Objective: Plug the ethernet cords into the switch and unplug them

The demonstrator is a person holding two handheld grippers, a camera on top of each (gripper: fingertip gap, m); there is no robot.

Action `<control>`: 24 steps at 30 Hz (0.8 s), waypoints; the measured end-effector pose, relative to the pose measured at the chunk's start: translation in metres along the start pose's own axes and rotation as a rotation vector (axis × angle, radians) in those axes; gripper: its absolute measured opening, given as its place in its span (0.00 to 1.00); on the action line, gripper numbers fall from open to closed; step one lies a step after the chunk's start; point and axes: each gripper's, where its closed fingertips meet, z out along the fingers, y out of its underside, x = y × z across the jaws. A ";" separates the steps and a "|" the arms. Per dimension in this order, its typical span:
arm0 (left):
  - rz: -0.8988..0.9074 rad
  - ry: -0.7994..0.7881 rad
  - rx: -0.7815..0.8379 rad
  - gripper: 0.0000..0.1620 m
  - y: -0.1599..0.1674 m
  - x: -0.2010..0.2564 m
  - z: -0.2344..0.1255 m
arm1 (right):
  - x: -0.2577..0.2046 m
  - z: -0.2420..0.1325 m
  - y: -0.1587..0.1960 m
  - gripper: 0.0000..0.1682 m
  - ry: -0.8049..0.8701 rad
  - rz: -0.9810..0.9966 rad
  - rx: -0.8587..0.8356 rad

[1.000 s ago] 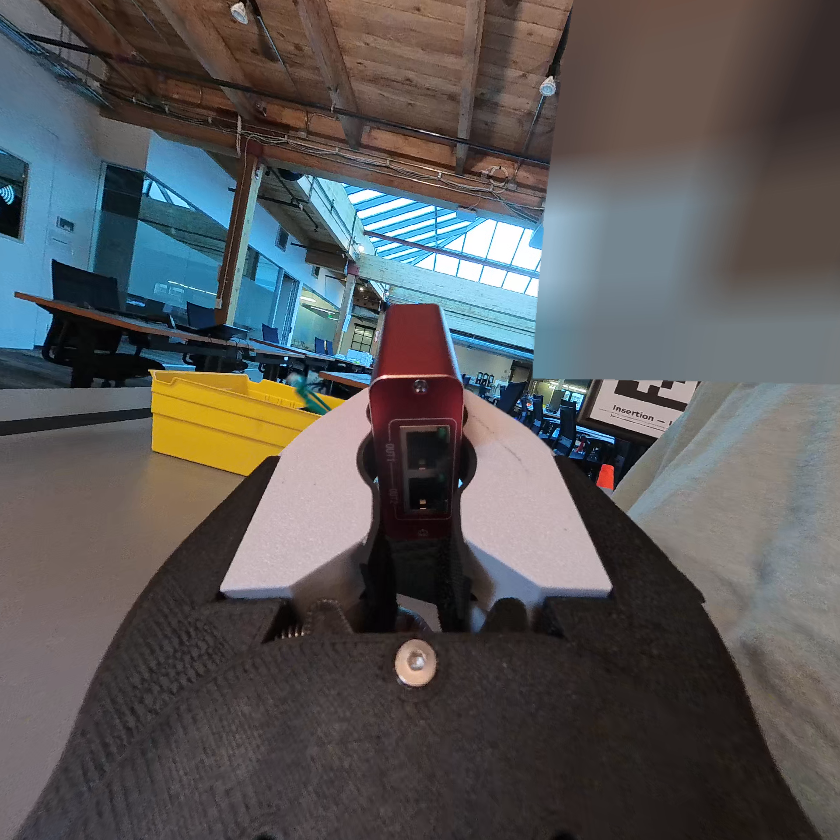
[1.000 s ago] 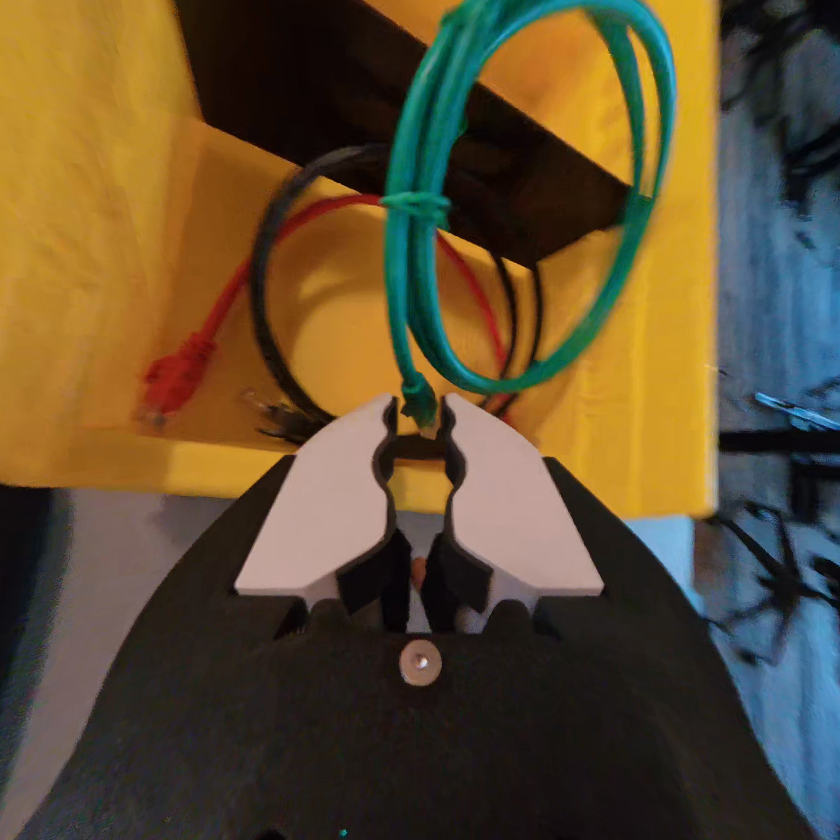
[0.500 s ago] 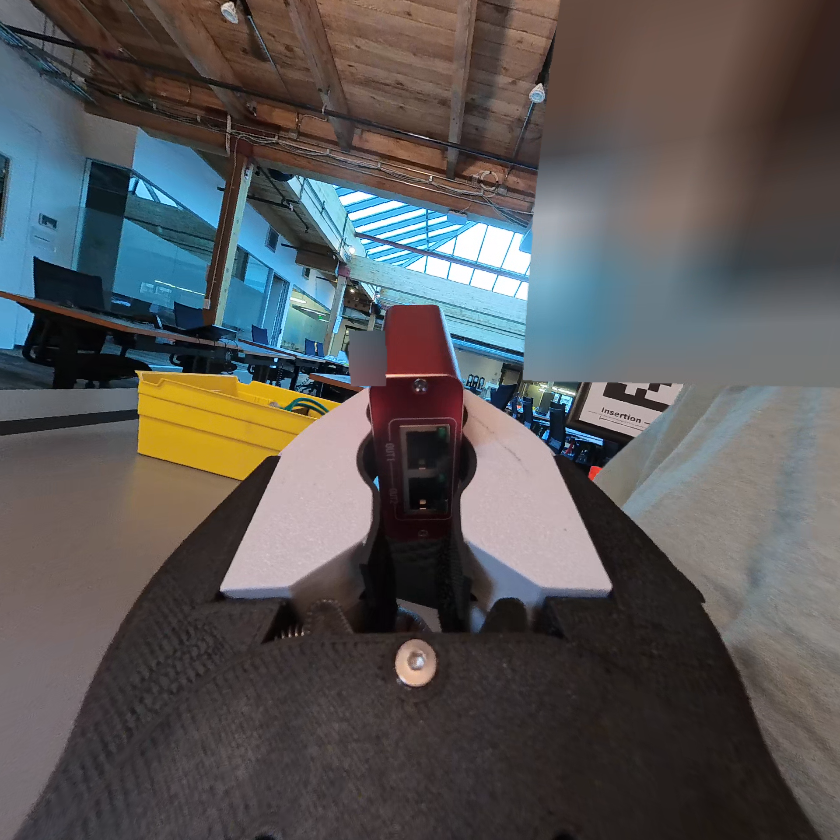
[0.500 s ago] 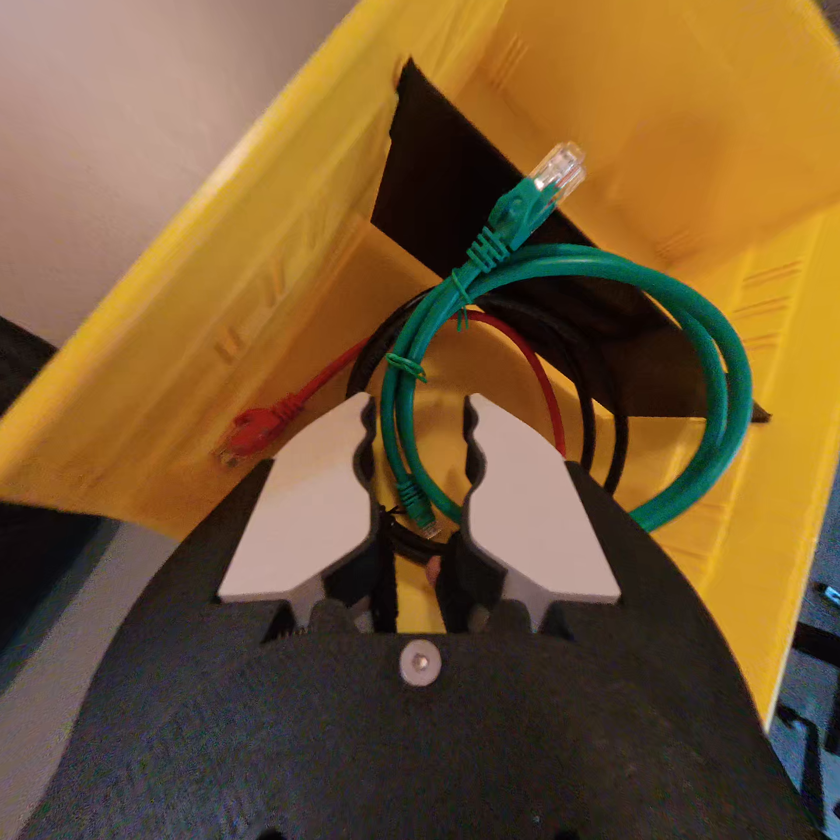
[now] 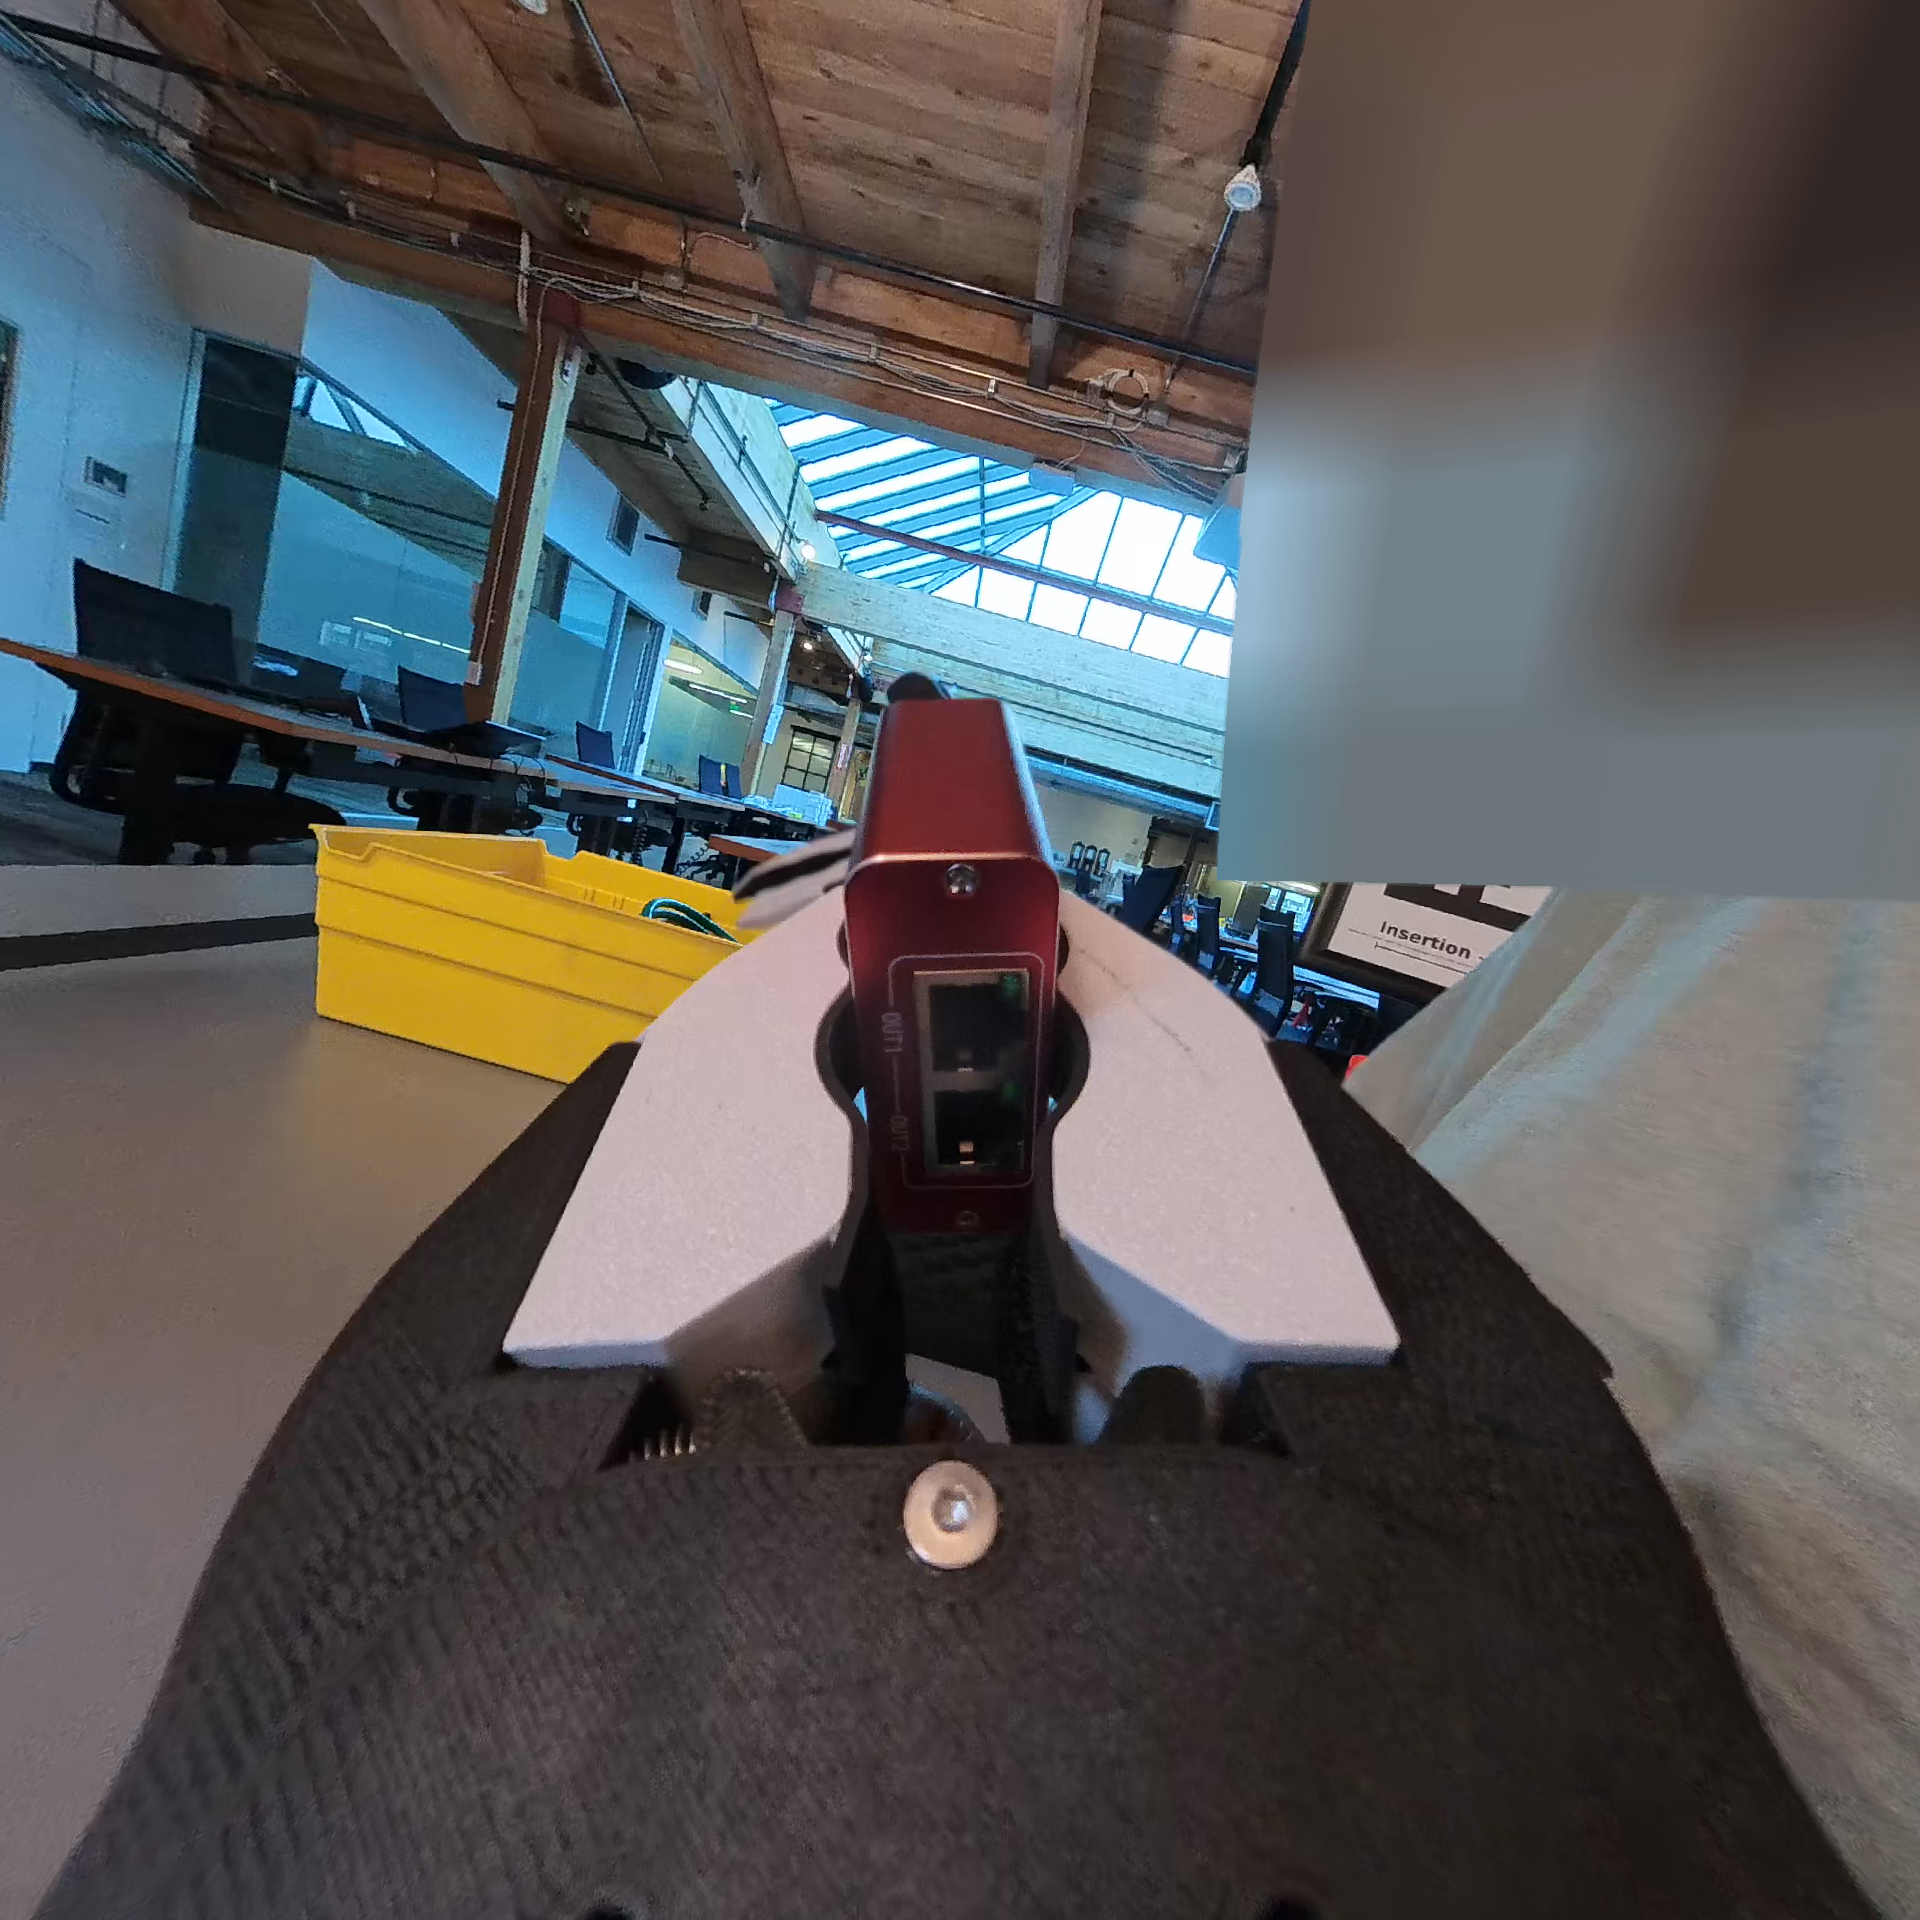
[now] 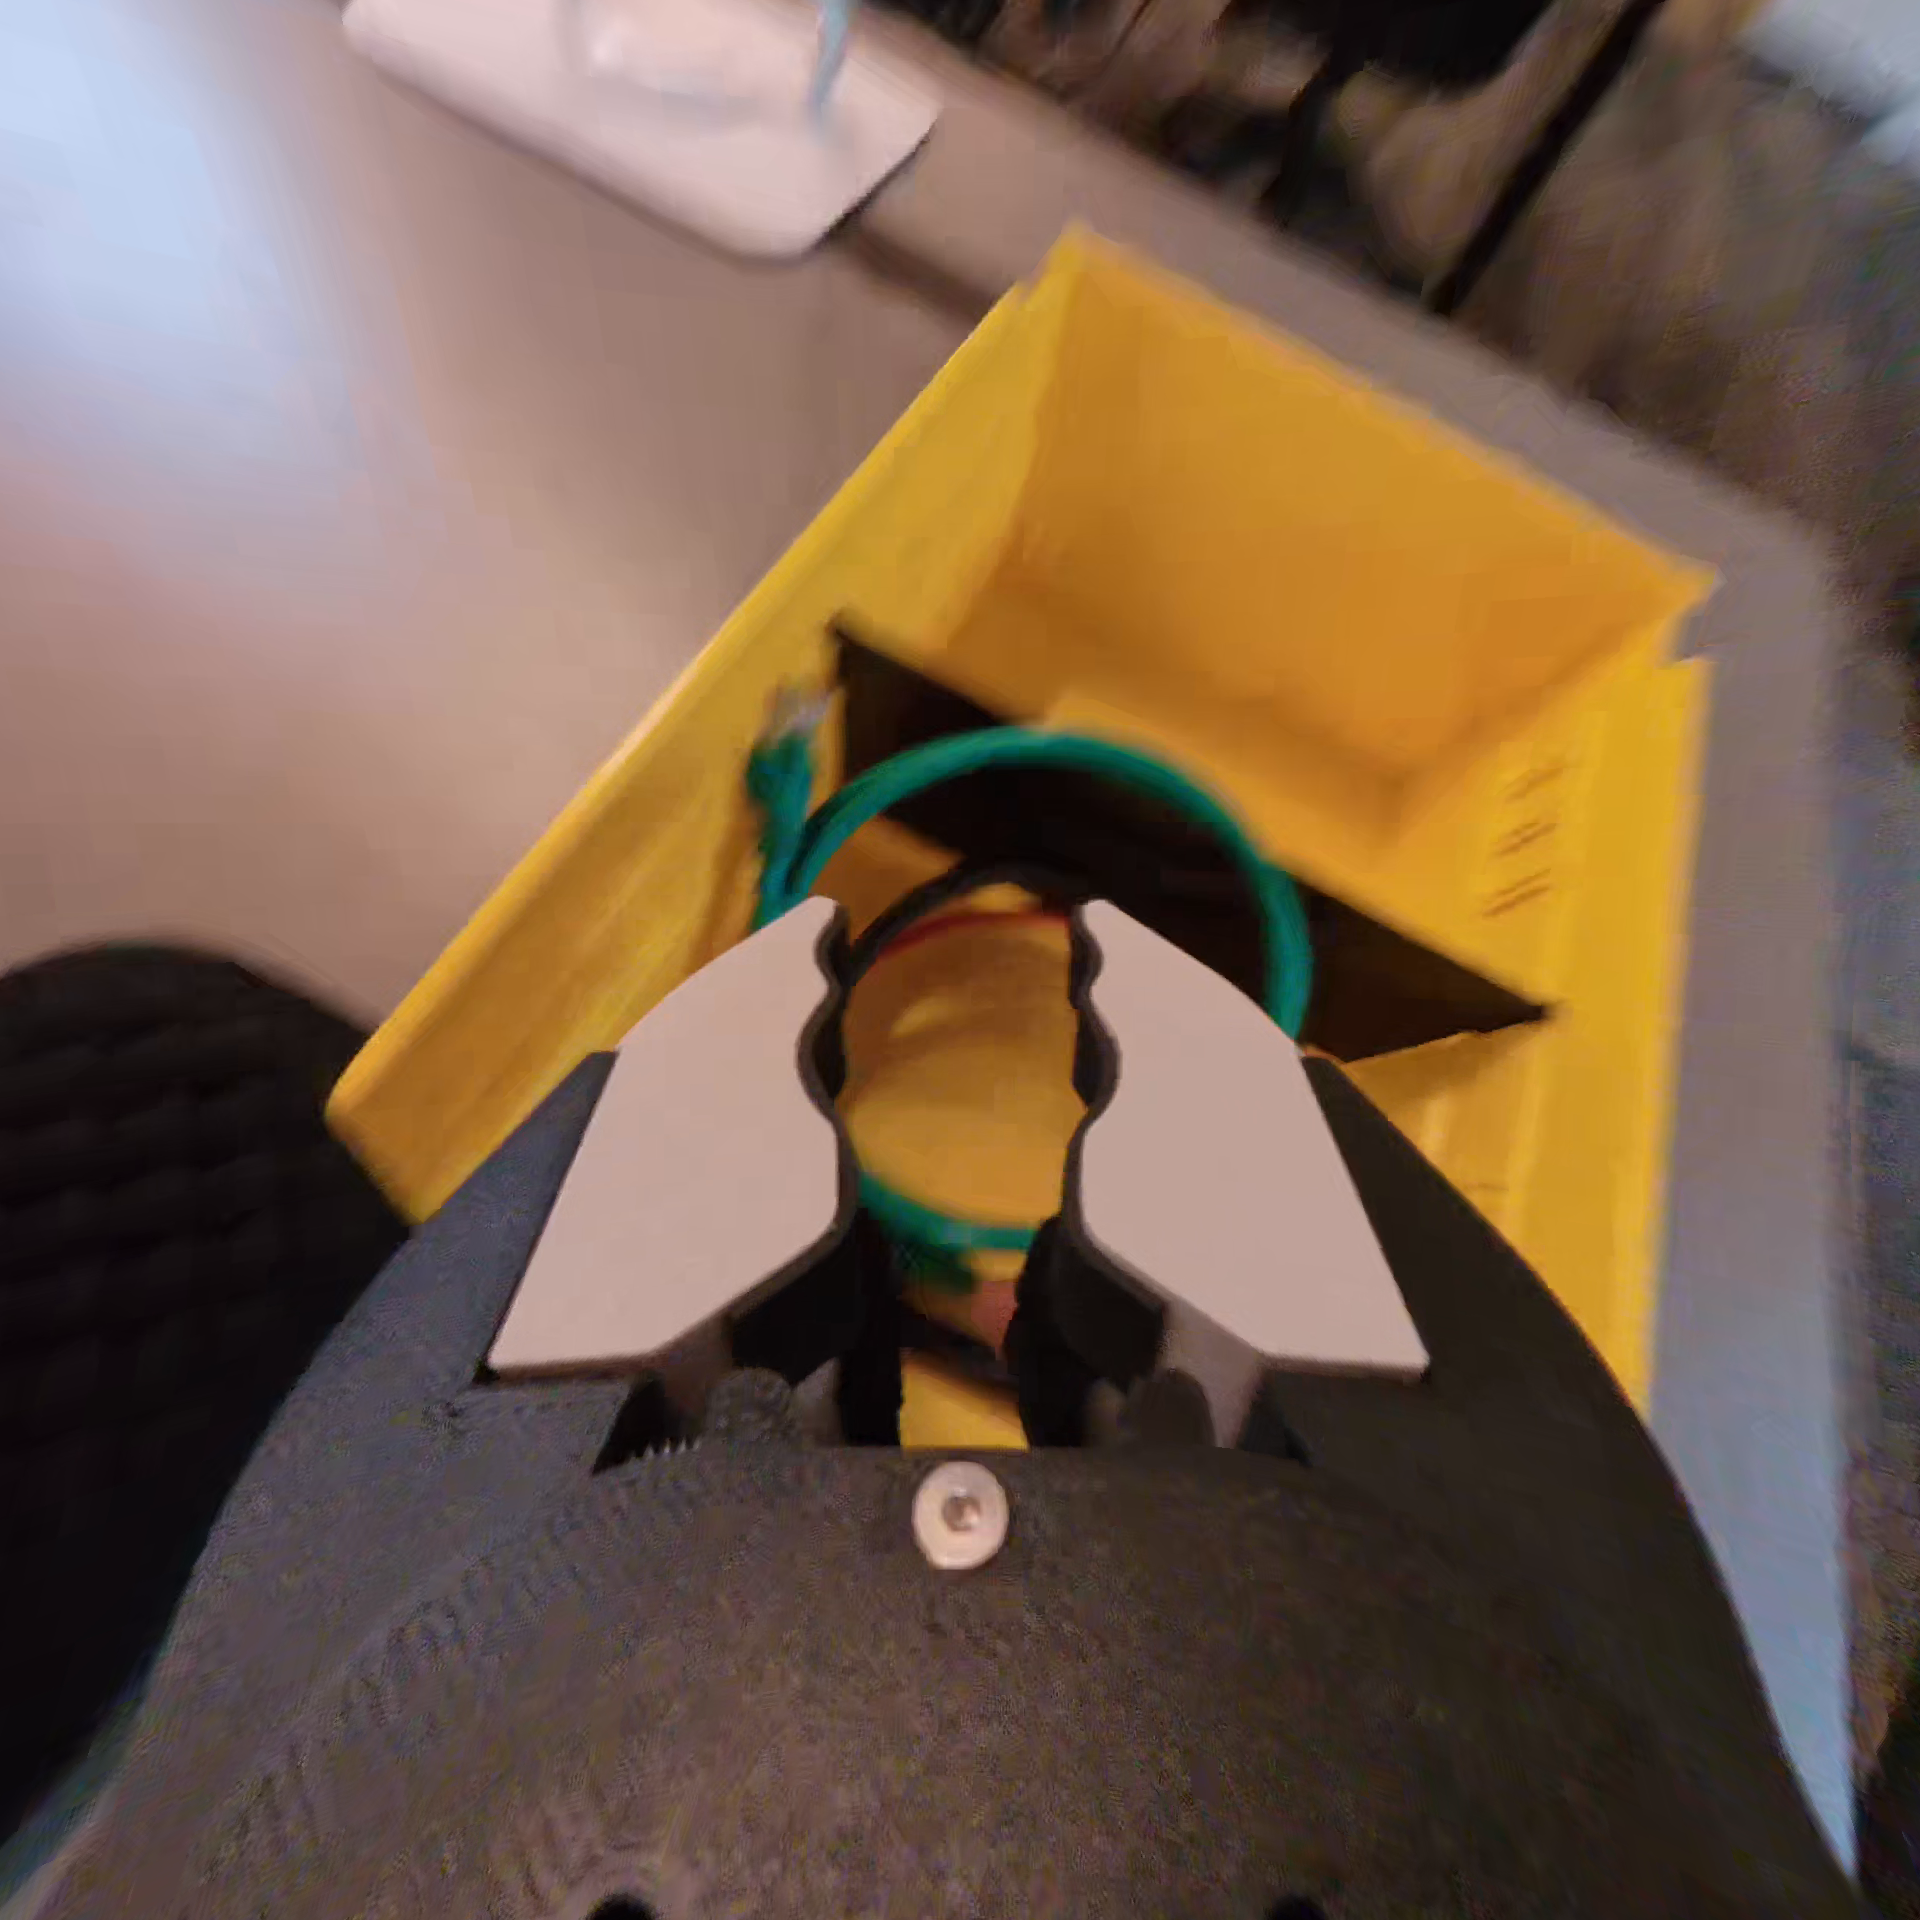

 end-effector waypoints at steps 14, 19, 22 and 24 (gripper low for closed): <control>-0.011 0.011 -0.001 0.17 0.000 0.001 0.000 | 0.044 0.054 -0.005 0.01 0.216 0.014 -0.003; -0.021 -0.022 -0.017 0.17 0.003 -0.004 0.000 | 0.047 0.063 0.011 0.03 0.223 0.021 -0.088; -0.043 -0.052 -0.047 0.17 0.008 -0.011 0.000 | 0.050 0.059 0.011 0.08 0.245 0.009 -0.092; -0.056 -0.076 -0.073 0.17 0.013 -0.015 0.001 | 0.051 0.045 -0.002 0.20 0.298 -0.011 -0.036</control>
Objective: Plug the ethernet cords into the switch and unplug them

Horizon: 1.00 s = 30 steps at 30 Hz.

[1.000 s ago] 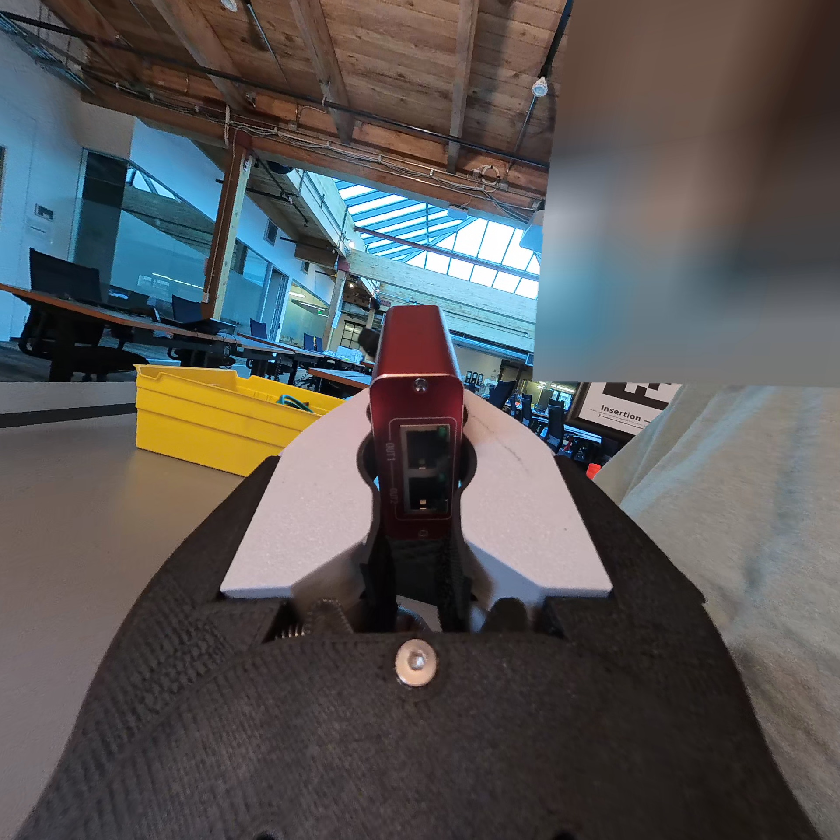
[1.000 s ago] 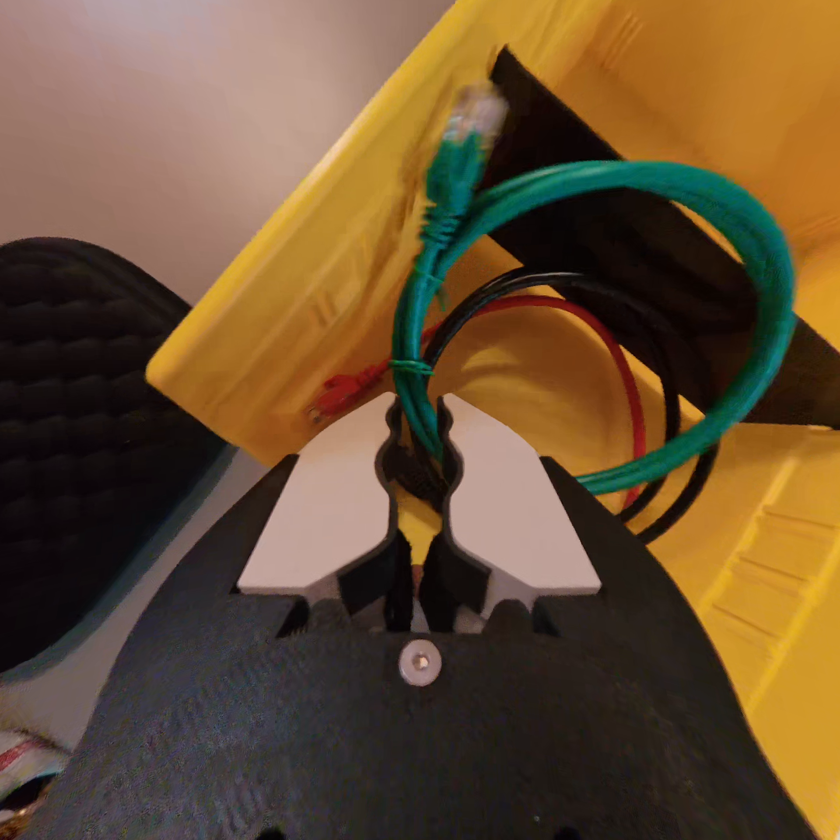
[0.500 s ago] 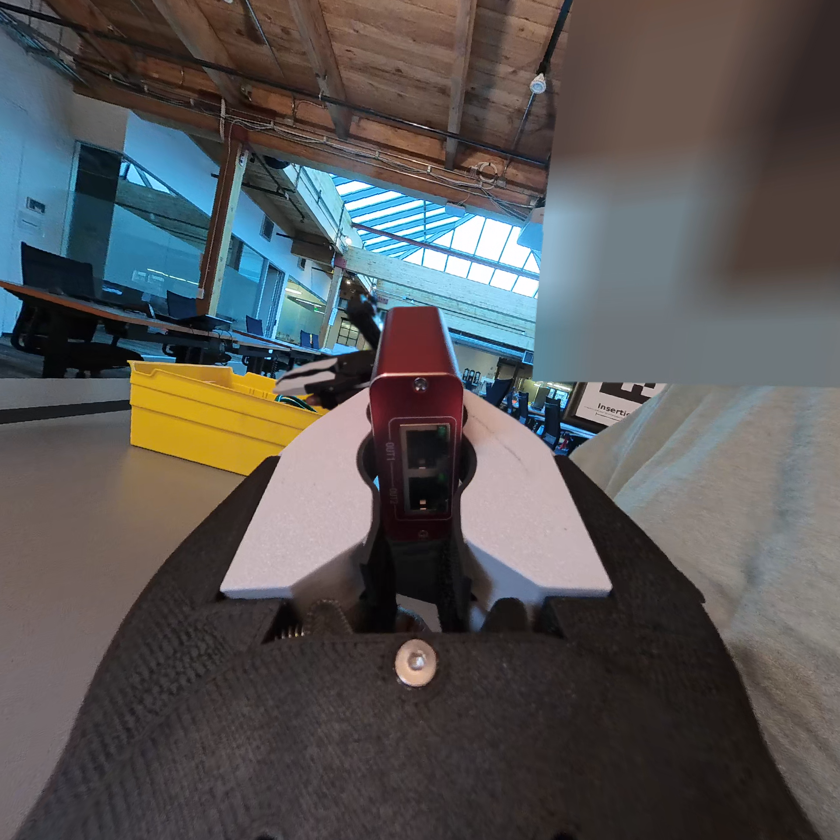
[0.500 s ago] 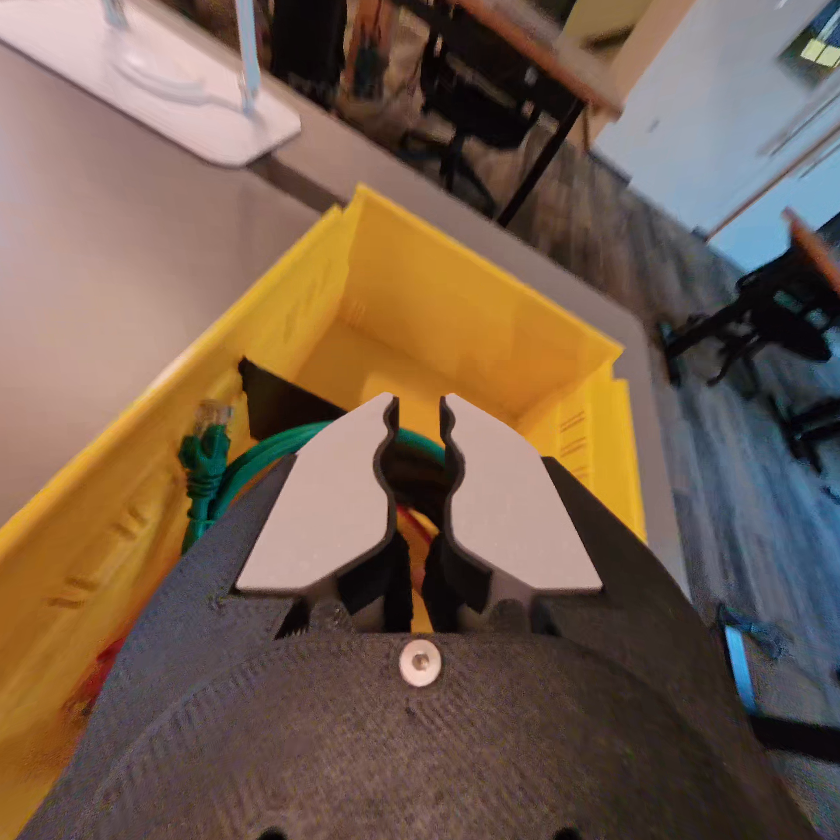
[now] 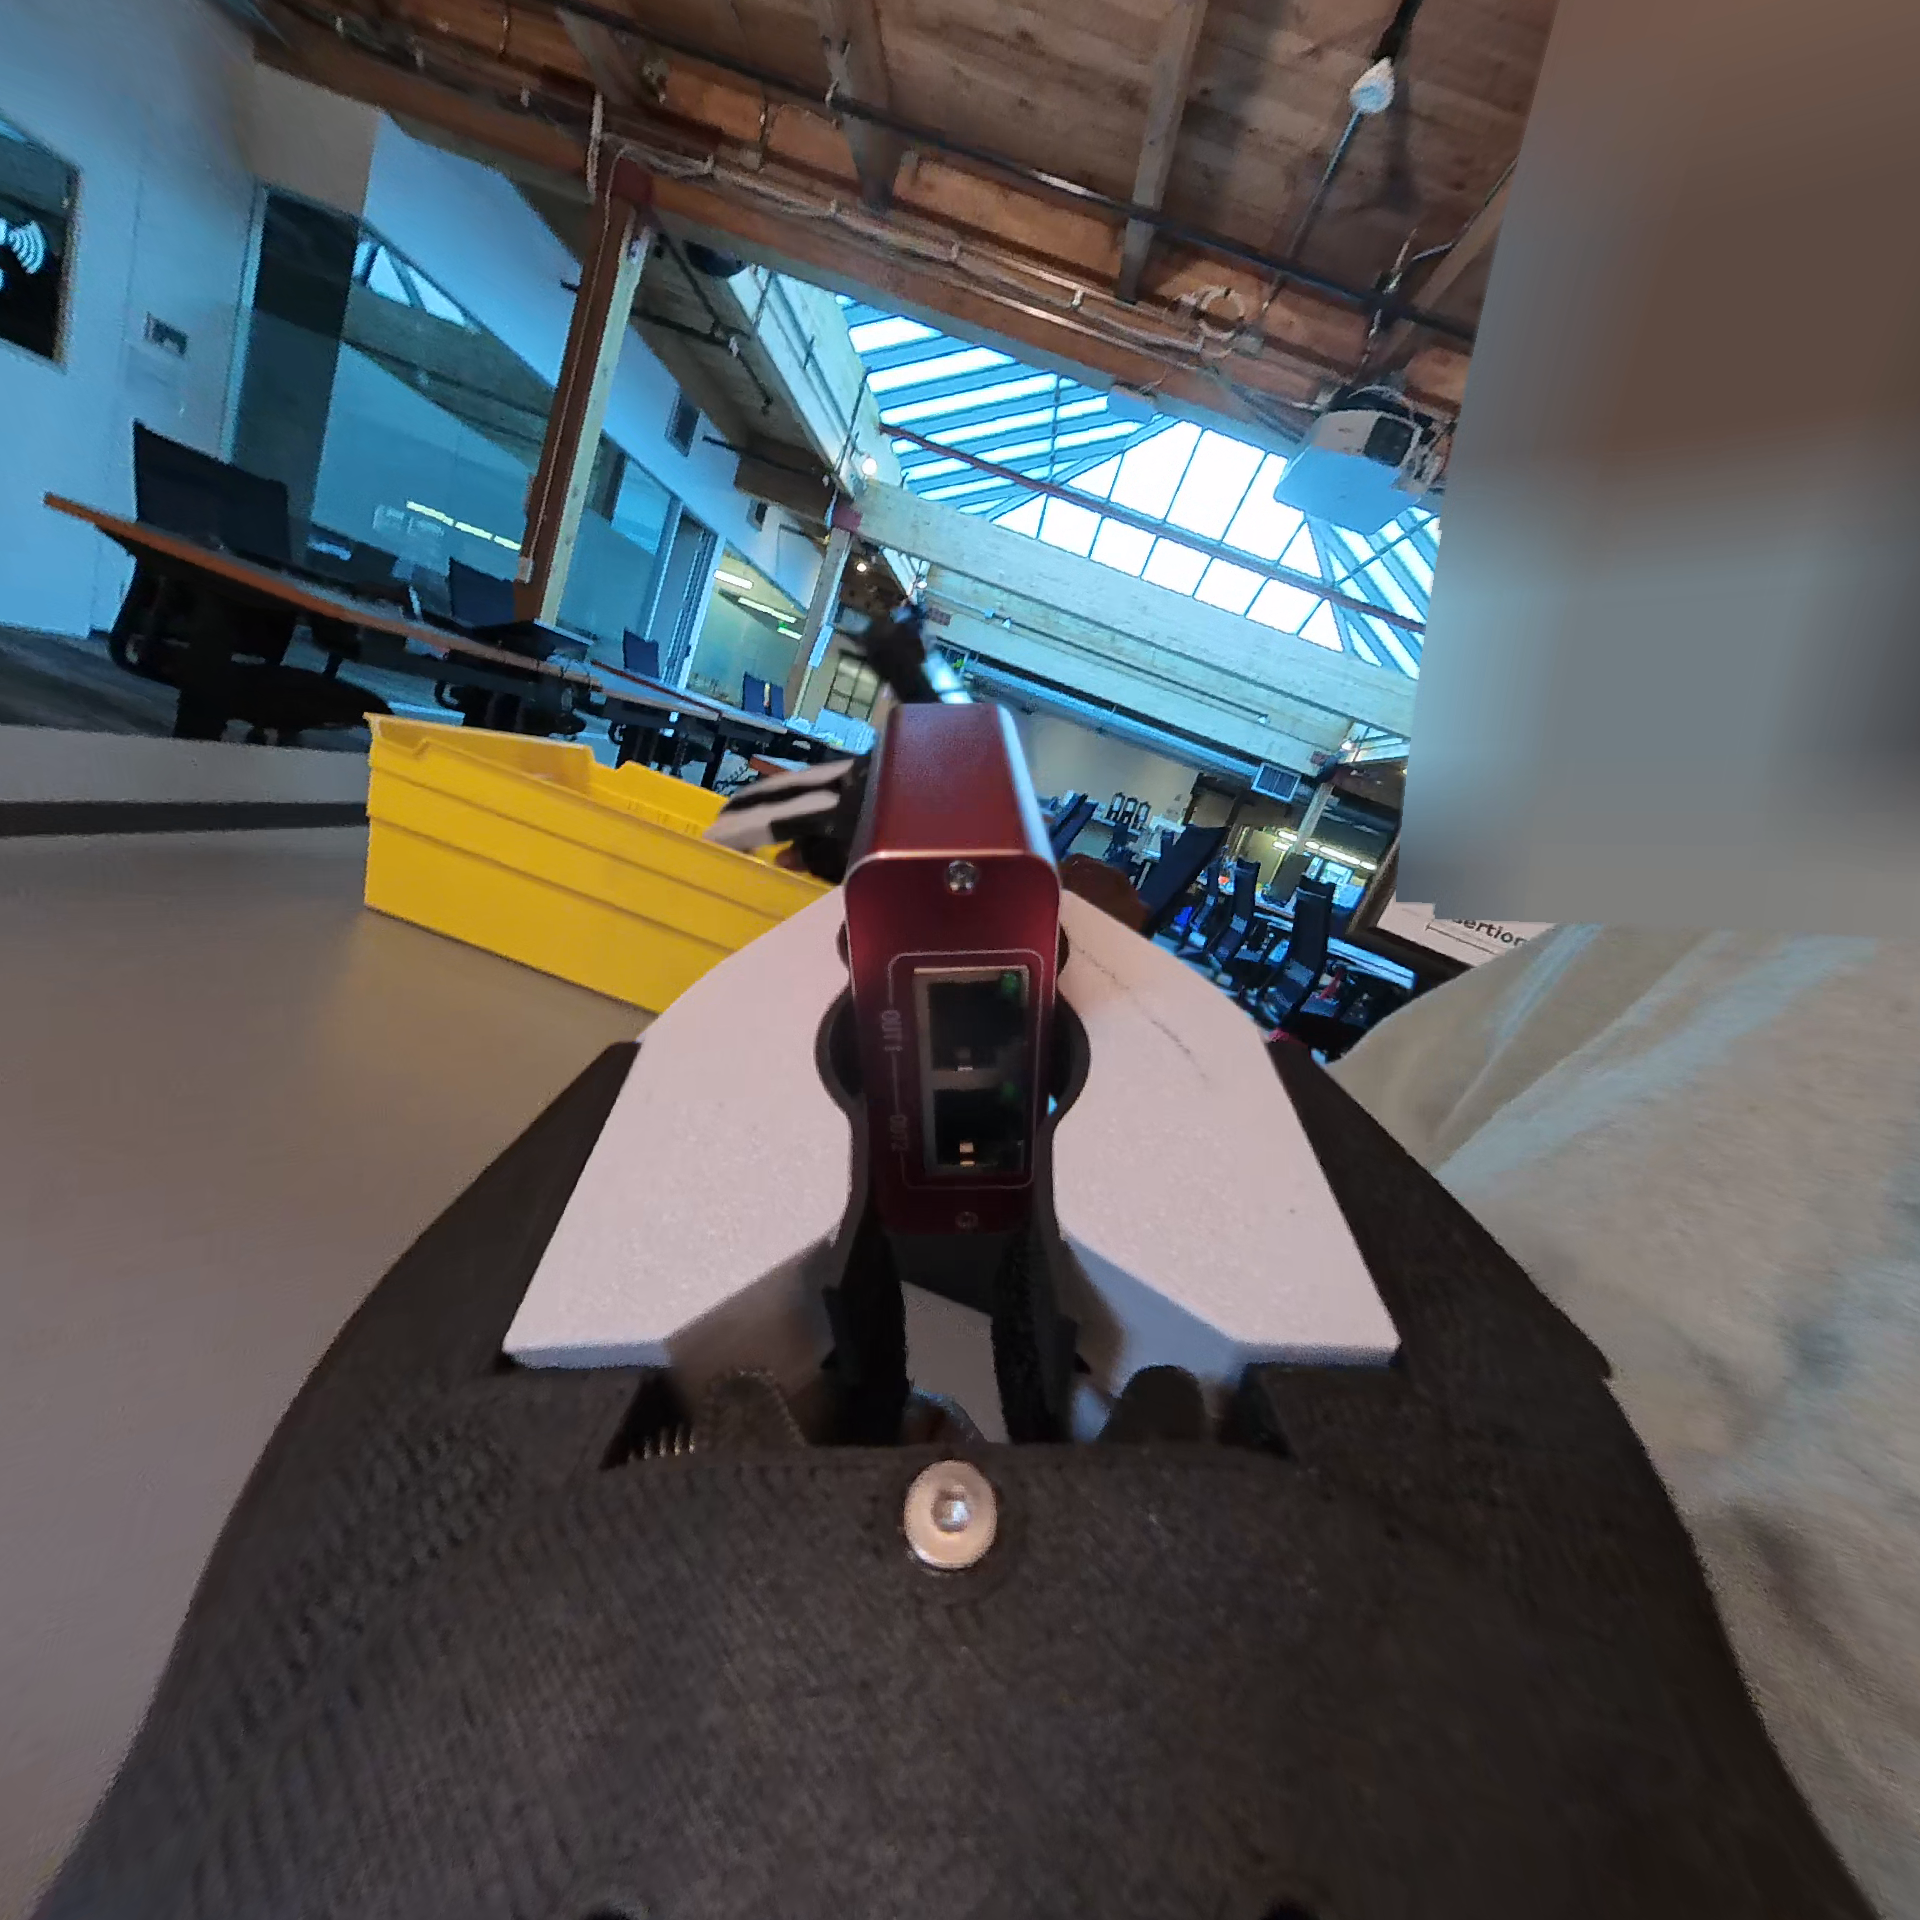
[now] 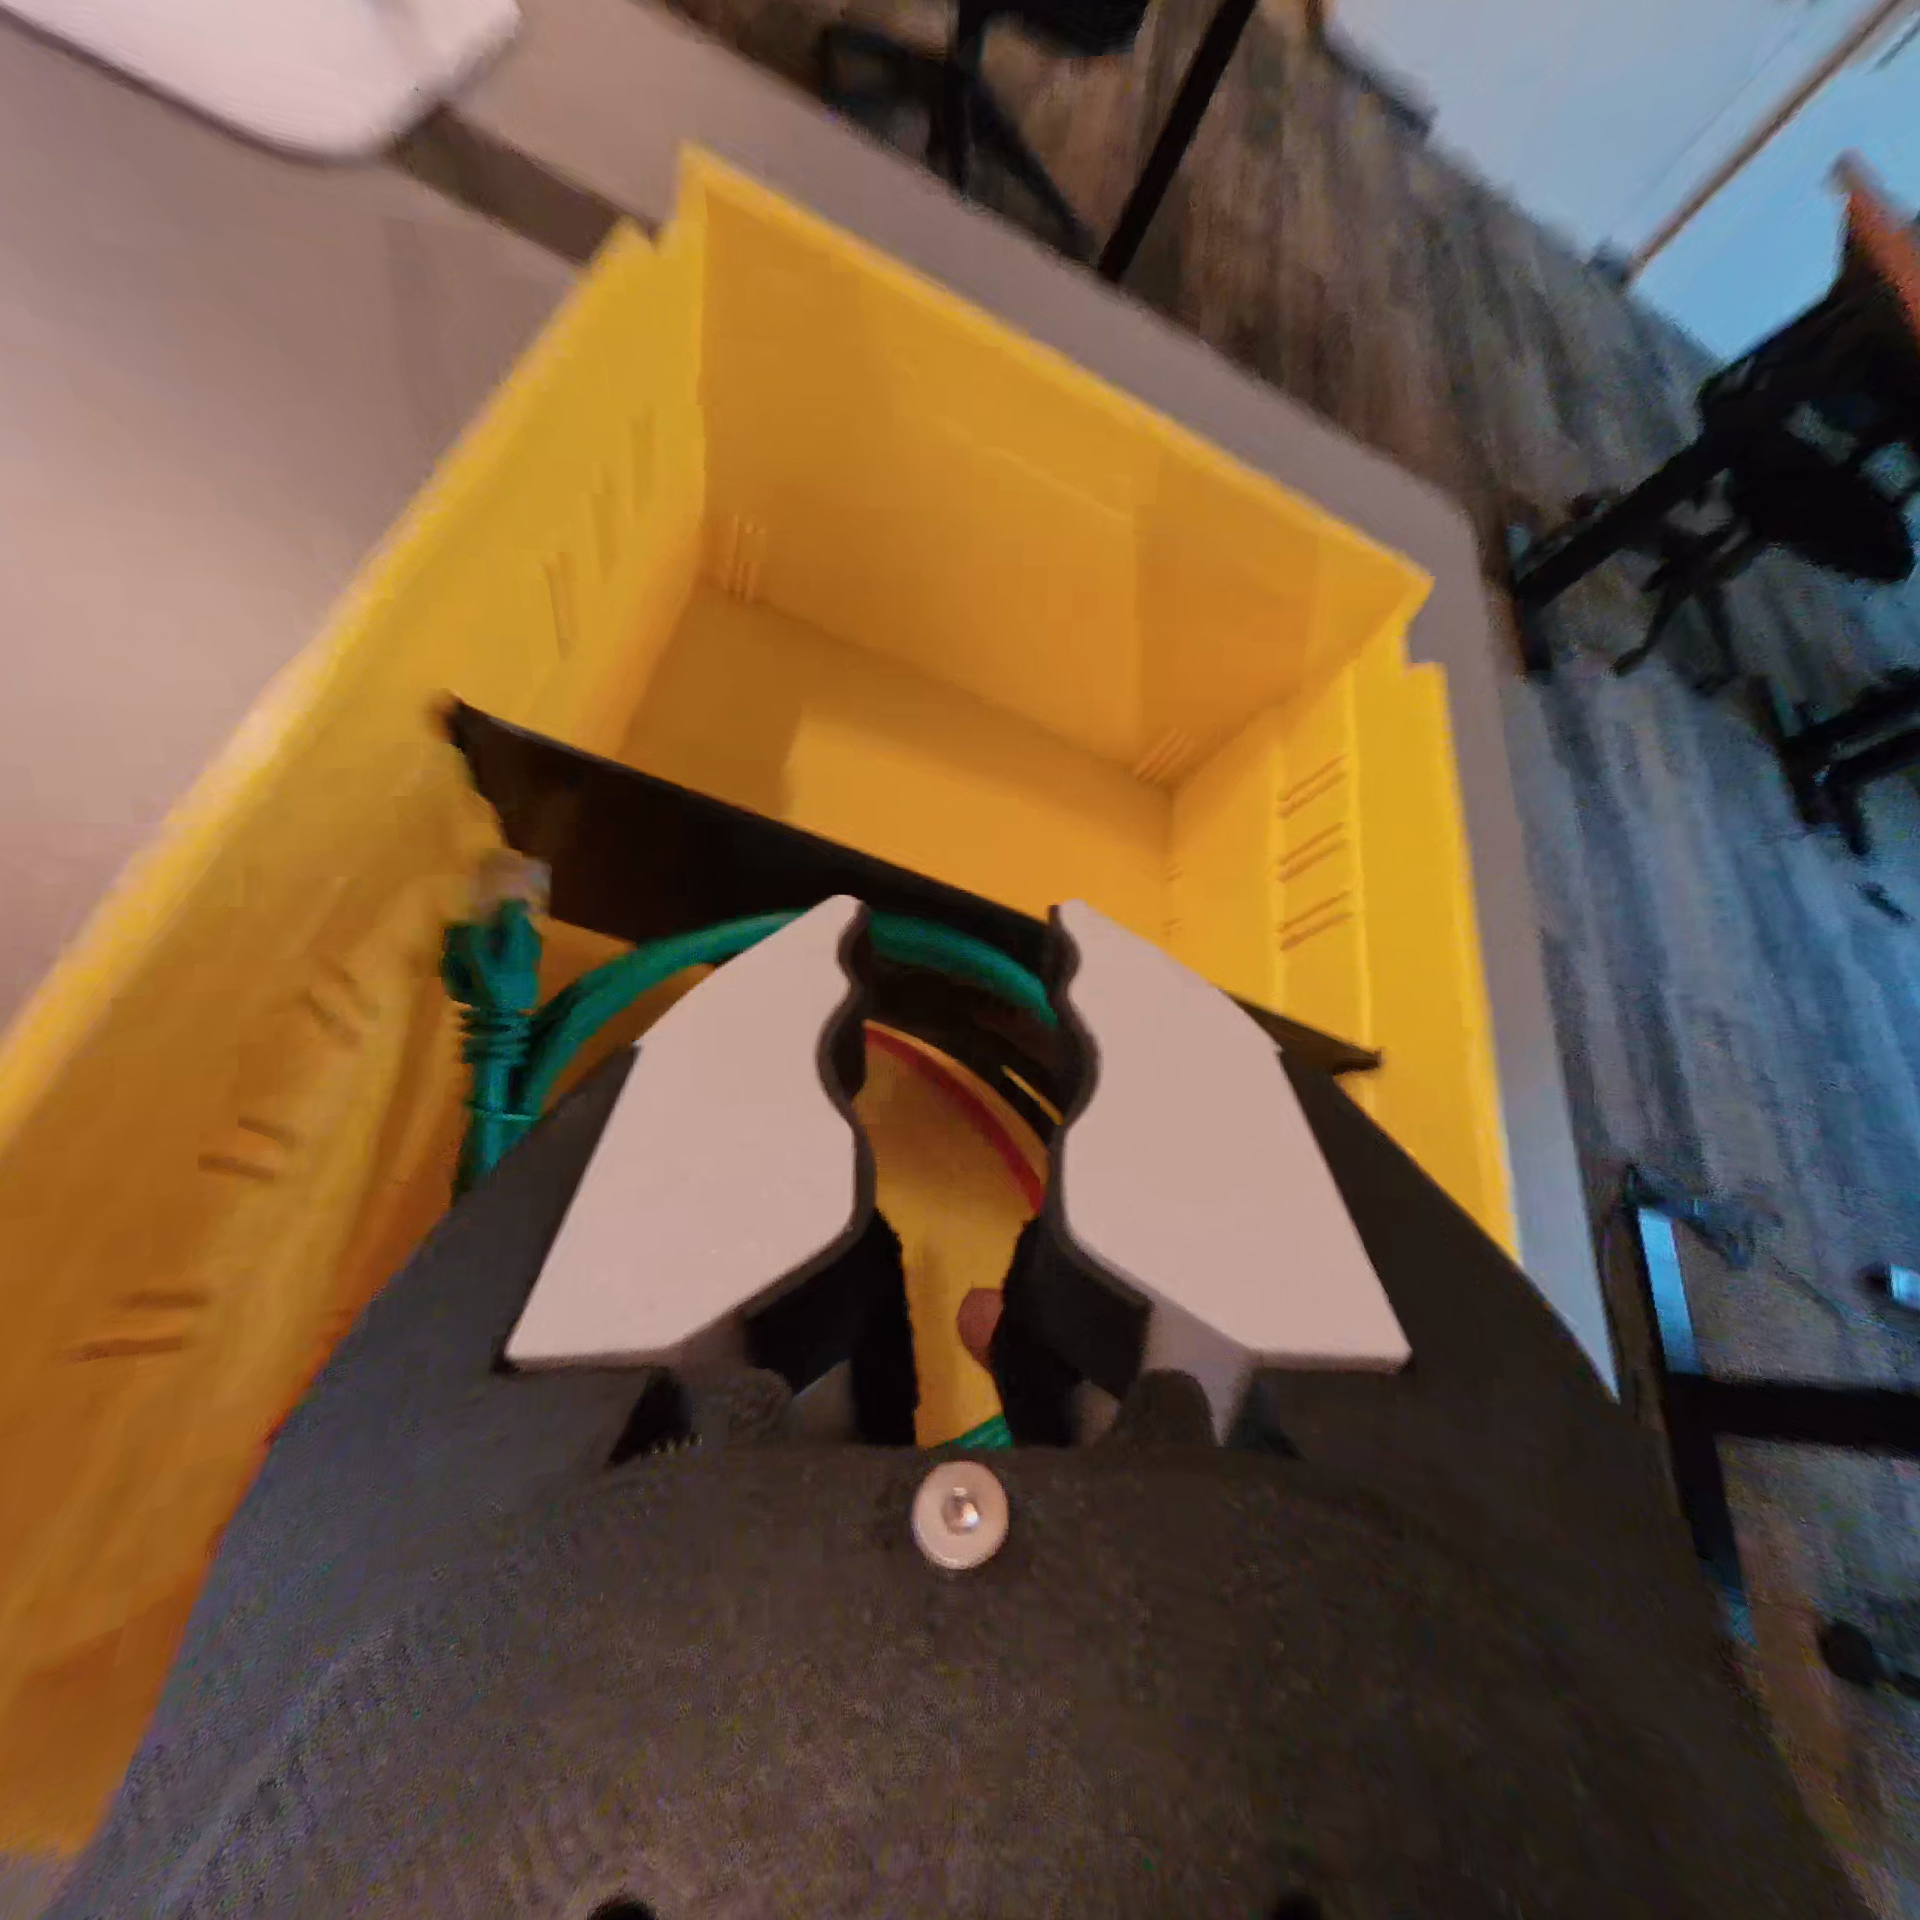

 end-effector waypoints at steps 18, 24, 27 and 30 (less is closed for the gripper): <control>0.014 0.096 0.007 0.17 -0.001 0.017 0.001 | -0.324 -0.223 -0.124 0.26 -1.563 0.111 0.625; 0.003 0.101 0.014 0.17 -0.002 0.017 0.001 | -0.328 -0.221 -0.118 0.15 -1.609 0.139 0.611; 0.033 0.084 0.034 0.21 -0.005 0.017 0.001 | -0.327 -0.221 -0.115 0.14 -1.580 0.083 0.637; 0.055 0.015 0.099 0.35 -0.015 0.008 -0.002 | -0.314 -0.218 -0.123 0.14 -1.454 0.035 0.692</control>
